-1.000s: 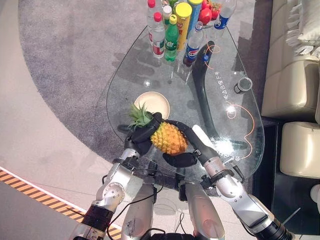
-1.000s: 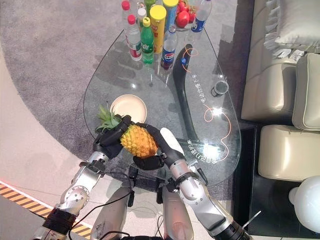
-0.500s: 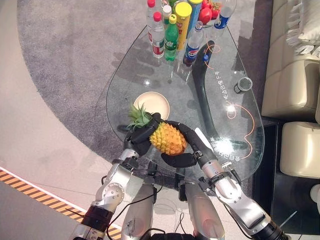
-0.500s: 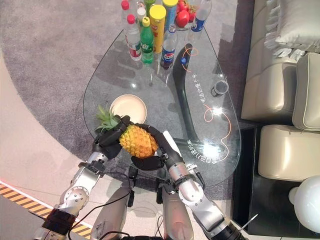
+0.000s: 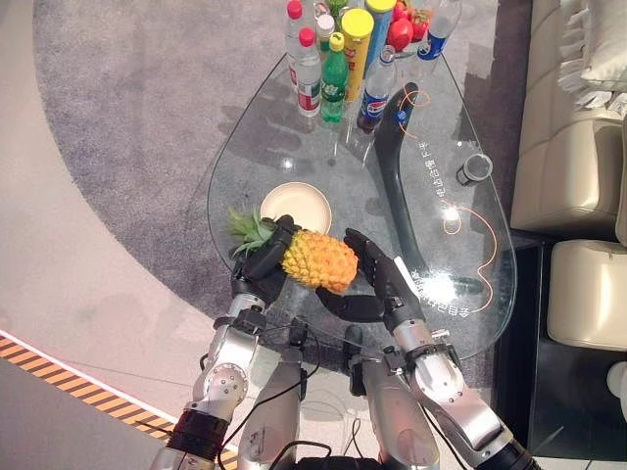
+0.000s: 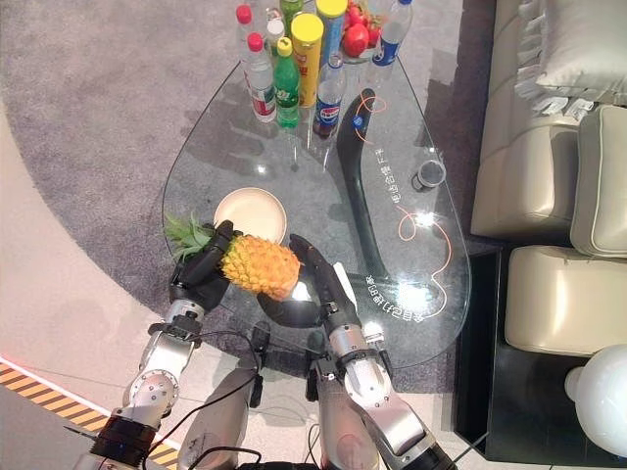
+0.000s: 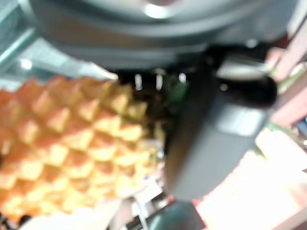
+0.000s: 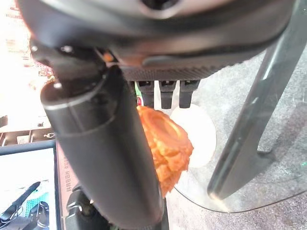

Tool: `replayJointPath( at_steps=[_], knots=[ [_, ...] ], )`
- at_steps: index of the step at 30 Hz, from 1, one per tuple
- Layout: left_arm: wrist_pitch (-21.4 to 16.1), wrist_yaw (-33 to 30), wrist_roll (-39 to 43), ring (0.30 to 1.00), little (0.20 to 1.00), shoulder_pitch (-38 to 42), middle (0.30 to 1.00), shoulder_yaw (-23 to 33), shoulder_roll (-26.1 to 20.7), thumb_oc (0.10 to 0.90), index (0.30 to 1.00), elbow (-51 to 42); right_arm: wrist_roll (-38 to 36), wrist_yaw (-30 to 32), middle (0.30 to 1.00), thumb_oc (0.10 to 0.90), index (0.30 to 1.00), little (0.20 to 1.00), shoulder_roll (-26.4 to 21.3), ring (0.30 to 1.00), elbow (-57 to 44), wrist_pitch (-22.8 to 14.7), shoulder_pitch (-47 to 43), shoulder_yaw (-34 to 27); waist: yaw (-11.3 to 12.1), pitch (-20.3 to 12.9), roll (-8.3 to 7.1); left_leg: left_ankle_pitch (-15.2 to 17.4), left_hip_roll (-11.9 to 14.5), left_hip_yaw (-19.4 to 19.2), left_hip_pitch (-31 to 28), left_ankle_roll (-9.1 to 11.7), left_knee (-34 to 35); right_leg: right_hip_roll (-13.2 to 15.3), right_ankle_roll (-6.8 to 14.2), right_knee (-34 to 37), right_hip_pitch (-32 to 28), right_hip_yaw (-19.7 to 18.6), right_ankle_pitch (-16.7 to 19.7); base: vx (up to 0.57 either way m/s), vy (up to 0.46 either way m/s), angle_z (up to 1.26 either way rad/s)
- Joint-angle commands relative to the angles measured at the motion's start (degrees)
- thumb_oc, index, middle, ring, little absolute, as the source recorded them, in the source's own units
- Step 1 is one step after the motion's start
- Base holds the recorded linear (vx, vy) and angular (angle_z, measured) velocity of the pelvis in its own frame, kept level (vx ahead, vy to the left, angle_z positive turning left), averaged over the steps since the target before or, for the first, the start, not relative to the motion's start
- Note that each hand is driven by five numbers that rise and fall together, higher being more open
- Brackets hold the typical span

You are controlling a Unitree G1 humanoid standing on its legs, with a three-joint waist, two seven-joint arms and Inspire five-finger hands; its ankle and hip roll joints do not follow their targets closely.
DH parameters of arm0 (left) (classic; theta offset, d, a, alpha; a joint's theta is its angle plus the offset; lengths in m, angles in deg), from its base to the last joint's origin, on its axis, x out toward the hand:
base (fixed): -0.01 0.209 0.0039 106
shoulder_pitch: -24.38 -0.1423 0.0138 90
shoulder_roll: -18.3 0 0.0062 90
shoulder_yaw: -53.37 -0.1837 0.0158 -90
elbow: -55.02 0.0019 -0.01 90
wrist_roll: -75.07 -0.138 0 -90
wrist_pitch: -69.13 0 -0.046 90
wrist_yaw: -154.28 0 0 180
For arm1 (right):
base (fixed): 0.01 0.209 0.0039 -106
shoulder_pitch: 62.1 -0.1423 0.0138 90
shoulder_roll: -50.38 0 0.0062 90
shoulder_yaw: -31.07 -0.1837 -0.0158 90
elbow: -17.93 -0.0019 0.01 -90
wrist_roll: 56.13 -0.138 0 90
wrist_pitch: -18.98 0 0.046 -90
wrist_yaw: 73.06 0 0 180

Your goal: Pick up the fruit to the plate

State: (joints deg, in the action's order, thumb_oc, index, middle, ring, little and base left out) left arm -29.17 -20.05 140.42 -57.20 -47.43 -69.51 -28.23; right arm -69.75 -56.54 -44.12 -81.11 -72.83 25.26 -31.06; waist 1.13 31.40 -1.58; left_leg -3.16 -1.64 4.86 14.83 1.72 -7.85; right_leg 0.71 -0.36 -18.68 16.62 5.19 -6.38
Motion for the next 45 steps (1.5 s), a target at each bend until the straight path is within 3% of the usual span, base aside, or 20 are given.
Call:
replayJointPath(
  at_steps=[1,11,12,14,16,25,45],
  knots=[
    [-4.69,2.61,-2.56,0.300,0.200,-6.88,0.300,4.80,-3.95,0.100,0.300,-6.13,-0.44,13.15,0.900,0.800,0.900,0.900,-2.92,0.900,-4.71,-8.48,-4.55,-20.90,-0.65,-2.19,1.18,4.47,-2.16,-2.86,-0.16,-1.23,-6.12,-0.09,1.48,5.09,-4.05,-0.93,3.28,0.00,0.000,0.00],
    [-8.36,1.75,-4.81,0.300,0.200,-6.57,0.300,5.51,-4.13,0.100,0.300,-5.59,0.03,12.66,0.900,0.800,0.900,0.900,-2.76,0.900,-4.22,-6.72,-5.00,-20.39,-0.58,-2.35,1.24,4.23,-2.10,-2.89,-0.21,-1.13,-6.00,-0.11,1.35,5.13,-4.14,-0.78,3.29,0.00,0.000,-0.01],
    [-11.21,0.38,-8.18,0.300,0.200,-6.01,0.300,6.21,-4.43,0.100,0.300,-6.03,-0.26,12.08,0.900,0.800,0.900,0.900,-2.90,0.900,-3.94,-5.63,-5.01,-20.31,-0.62,-2.36,1.27,4.09,-2.14,-2.80,-0.13,-1.03,-6.00,-0.15,1.26,5.17,-4.16,-0.79,3.28,0.01,0.004,-0.08],
    [-11.97,-0.28,-9.01,0.300,0.200,-5.75,0.300,6.40,-4.59,0.100,0.300,-6.26,-0.31,11.95,0.900,0.800,0.900,0.900,-2.91,0.900,-3.86,-5.32,-5.05,-20.21,-0.64,-2.30,1.27,4.04,-2.13,-2.80,-0.03,-0.99,-6.11,-0.15,1.24,5.08,-4.08,-0.80,3.28,0.00,0.002,-0.03],
    [-15.09,-3.04,-13.90,0.300,0.200,-4.22,0.300,7.28,-5.14,0.100,0.300,-6.76,-0.49,11.72,0.900,0.800,0.900,0.900,-2.86,0.900,-2.91,-4.28,-5.18,-19.60,-0.76,-2.28,1.34,3.89,-2.07,-2.76,0.33,-0.89,-6.34,-0.16,1.14,4.74,-3.70,-0.86,3.19,0.00,0.000,0.00],
    [-20.21,-13.01,-28.91,0.300,0.200,0.89,0.300,9.95,-8.11,0.100,0.300,-7.66,-0.59,12.01,0.900,0.800,0.900,0.900,-2.77,0.900,-0.13,-2.54,-6.27,-18.10,-1.39,-1.95,1.35,3.79,-2.11,-2.84,1.35,-0.57,-7.38,-0.14,1.05,3.66,-2.45,-1.65,3.09,0.00,0.018,-0.01],
    [-21.30,-20.88,-41.49,0.300,0.200,8.39,0.300,9.79,-11.47,0.100,0.300,-5.18,-0.05,10.21,0.900,0.800,0.900,0.900,-2.62,0.900,1.79,1.42,-9.77,-15.11,-2.63,-1.61,1.27,3.82,-2.22,-4.18,2.84,-0.81,-8.06,0.20,1.58,2.89,0.21,-3.73,3.83,0.00,0.040,-0.04]
  ],
)
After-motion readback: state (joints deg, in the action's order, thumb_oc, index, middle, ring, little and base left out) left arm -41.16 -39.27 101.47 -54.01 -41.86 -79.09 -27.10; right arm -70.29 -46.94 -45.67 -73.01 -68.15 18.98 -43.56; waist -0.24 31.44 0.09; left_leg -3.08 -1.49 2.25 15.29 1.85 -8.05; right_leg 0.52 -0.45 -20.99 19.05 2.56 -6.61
